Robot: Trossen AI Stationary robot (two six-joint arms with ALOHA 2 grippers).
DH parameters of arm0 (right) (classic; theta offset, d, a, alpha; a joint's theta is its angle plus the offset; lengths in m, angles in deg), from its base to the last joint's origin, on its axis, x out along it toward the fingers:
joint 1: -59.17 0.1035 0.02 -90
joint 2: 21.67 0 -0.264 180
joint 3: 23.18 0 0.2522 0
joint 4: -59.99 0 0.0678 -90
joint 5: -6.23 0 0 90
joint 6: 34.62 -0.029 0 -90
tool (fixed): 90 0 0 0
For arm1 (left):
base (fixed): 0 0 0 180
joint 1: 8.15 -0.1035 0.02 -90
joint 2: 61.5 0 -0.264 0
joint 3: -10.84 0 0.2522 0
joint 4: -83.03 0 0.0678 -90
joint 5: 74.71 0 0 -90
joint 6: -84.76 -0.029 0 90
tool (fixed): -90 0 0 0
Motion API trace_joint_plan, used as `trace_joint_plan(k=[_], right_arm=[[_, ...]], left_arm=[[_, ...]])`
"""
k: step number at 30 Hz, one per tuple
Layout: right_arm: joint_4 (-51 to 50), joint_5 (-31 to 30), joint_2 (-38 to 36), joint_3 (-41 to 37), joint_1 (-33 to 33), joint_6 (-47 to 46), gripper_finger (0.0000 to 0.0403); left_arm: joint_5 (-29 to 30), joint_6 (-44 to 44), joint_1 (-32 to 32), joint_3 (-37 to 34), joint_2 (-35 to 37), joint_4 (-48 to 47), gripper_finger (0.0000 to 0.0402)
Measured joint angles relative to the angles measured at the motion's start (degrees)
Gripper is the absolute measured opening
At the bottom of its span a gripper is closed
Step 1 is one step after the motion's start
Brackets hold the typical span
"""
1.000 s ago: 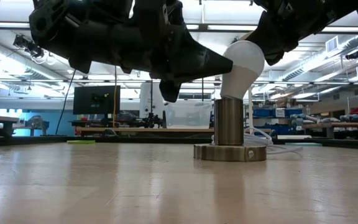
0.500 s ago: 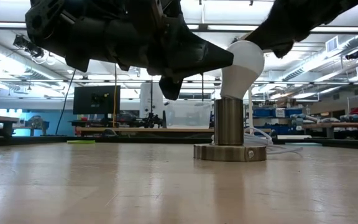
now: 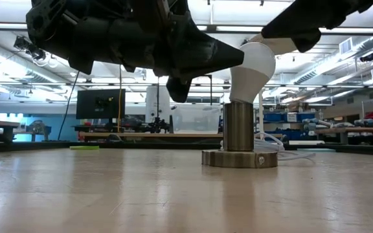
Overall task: Screw lightbulb
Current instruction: Insert the lightbulb into the lamp
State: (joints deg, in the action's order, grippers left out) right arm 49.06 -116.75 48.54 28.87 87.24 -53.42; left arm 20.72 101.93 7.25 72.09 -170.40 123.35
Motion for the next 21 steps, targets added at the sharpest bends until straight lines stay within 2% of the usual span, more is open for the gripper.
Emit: trace_joint_plan(k=[4, 8, 12, 17, 21], right_arm=[[-0.23, 0.33, 0.00, -0.01, -0.86, -0.05, 0.0001], [-0.20, 4.66, 0.00, -0.01, -1.92, -0.07, 0.0001], [-0.02, 5.40, 0.00, -0.01, -2.44, 0.08, 0.0001], [0.16, 6.53, 0.00, -0.01, -2.96, 0.37, 0.0000], [0.74, 8.34, 0.00, -0.01, -3.72, 0.50, 0.0000]], left_arm=[[-0.07, 0.00, 0.00, 0.00, 0.00, 0.18, 0.0000], [-0.09, -0.38, 0.00, -0.02, 0.59, -0.34, 0.0000], [0.16, -2.32, 0.00, -0.40, 4.20, -4.19, 0.0000], [6.41, -4.84, -0.04, -3.30, 9.25, -12.94, 0.0000], [6.69, -2.47, -1.91, -6.07, 9.03, -13.20, 0.0000]])
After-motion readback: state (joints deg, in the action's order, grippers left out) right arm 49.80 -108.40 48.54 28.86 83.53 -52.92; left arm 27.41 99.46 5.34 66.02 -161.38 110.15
